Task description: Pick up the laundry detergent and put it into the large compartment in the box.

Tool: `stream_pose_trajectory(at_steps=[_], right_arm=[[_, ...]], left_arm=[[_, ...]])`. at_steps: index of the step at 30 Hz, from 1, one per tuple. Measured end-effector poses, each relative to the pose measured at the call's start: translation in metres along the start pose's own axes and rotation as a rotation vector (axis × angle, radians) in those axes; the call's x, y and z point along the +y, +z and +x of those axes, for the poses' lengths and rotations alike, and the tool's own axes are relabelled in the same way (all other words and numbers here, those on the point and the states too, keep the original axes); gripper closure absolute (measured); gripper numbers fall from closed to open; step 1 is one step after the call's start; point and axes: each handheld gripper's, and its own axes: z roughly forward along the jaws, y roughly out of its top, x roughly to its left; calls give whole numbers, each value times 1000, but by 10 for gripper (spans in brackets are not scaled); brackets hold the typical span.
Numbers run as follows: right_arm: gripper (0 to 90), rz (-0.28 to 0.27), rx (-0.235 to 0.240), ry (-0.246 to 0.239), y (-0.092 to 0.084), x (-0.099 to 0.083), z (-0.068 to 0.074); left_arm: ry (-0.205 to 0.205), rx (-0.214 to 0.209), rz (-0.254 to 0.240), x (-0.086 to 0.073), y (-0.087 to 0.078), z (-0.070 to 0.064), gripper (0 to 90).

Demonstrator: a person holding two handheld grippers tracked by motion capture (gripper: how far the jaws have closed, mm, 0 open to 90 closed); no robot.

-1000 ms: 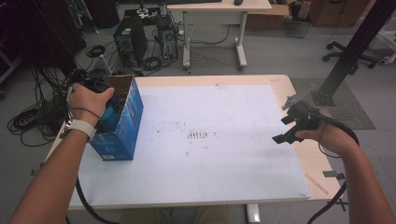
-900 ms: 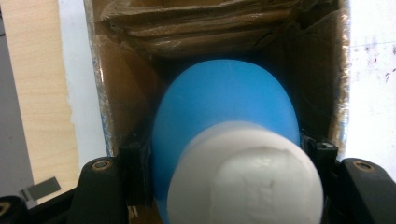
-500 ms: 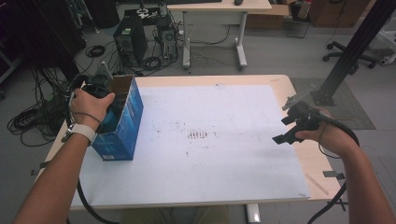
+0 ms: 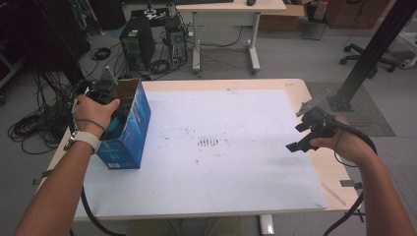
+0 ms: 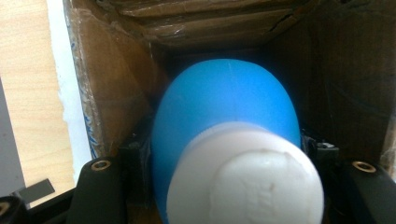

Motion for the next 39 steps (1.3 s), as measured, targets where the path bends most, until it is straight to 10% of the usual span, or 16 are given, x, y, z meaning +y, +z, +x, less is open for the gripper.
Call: stream_pose_trajectory(at_steps=[39], right_arm=[[128,1,6,9,0,-5,2]], left_arm=[[-4,-34,28,3,1,2,238]])
